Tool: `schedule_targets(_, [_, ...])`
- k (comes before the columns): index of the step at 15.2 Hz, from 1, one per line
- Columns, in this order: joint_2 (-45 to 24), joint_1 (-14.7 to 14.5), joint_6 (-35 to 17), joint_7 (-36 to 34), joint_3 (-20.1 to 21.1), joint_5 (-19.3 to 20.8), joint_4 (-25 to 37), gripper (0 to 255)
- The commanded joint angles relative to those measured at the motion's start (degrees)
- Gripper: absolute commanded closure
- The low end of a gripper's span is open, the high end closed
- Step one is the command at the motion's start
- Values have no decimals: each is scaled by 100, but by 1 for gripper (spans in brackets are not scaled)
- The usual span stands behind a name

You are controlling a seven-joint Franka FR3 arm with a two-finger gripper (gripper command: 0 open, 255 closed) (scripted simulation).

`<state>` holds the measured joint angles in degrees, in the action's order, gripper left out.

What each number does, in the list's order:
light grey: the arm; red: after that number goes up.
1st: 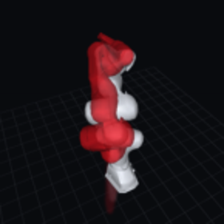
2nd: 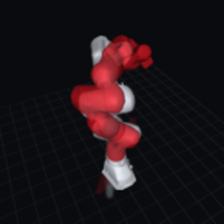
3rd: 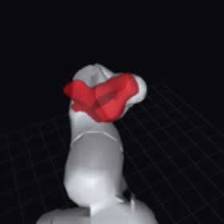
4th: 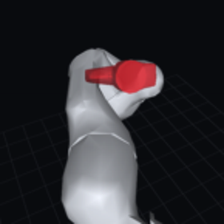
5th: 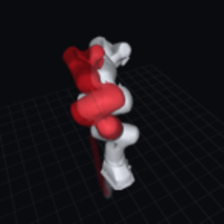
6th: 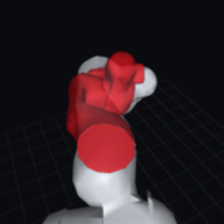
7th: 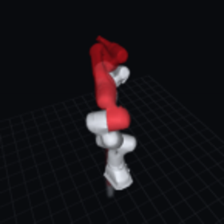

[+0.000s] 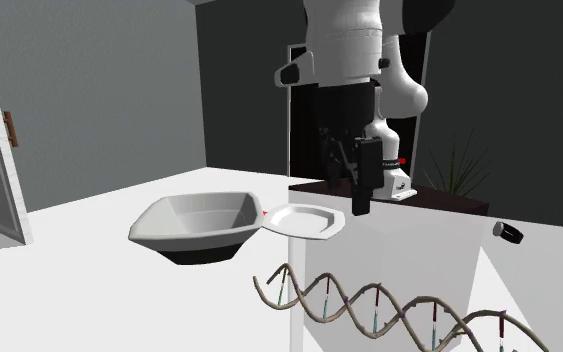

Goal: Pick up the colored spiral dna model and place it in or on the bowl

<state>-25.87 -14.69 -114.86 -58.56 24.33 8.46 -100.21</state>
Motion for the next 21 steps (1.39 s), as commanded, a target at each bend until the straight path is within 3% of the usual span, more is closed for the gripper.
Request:
schedule_targets(1, [-460,-186,105,-210,-47,95,501,0])
schedule_targets(9, [-2477,-986,761,-704,-306,308,3036,0])
schedule_targets(16, [-2611,-980,309,-744,-344,358,2709,0])
schedule_targets(21, [-2625,-980,274,-748,-347,362,2687,0])
